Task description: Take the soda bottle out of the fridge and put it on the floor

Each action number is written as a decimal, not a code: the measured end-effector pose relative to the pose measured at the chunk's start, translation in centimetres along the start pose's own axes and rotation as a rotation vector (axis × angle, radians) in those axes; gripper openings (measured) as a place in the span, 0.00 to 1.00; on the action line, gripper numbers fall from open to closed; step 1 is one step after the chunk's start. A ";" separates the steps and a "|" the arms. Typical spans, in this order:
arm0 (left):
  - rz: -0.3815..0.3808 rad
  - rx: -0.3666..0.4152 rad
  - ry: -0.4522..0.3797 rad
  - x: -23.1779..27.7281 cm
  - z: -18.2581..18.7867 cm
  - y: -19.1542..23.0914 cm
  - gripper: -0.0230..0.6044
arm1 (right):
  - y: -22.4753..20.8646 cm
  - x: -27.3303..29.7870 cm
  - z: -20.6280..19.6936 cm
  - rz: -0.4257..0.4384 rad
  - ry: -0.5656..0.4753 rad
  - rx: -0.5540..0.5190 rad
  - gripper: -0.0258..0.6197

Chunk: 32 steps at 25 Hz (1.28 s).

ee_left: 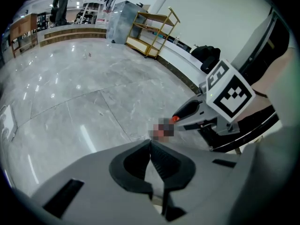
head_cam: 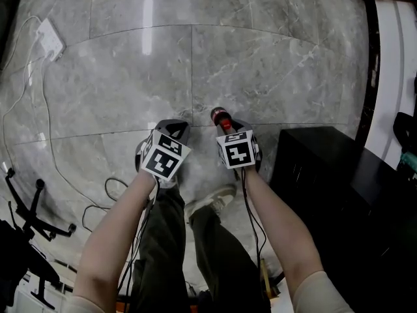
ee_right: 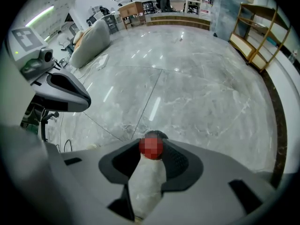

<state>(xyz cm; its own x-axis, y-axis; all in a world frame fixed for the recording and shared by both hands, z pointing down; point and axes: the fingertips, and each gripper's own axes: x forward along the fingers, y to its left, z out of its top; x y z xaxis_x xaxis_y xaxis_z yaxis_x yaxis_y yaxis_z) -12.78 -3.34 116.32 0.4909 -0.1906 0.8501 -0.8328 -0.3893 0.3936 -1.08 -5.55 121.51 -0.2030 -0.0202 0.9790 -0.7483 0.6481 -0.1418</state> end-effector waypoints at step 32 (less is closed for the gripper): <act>0.064 0.001 -0.194 -14.0 14.6 -2.9 0.05 | -3.4 -19.6 10.1 0.004 -0.230 -0.040 0.12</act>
<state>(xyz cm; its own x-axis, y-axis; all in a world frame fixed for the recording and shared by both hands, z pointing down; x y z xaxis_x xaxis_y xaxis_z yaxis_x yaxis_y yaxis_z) -13.52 -12.75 98.19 0.4768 -0.3852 0.7901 -0.8637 -0.3720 0.3399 -0.92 -15.08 101.33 -0.3478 -0.1873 0.9187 -0.7226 0.6779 -0.1354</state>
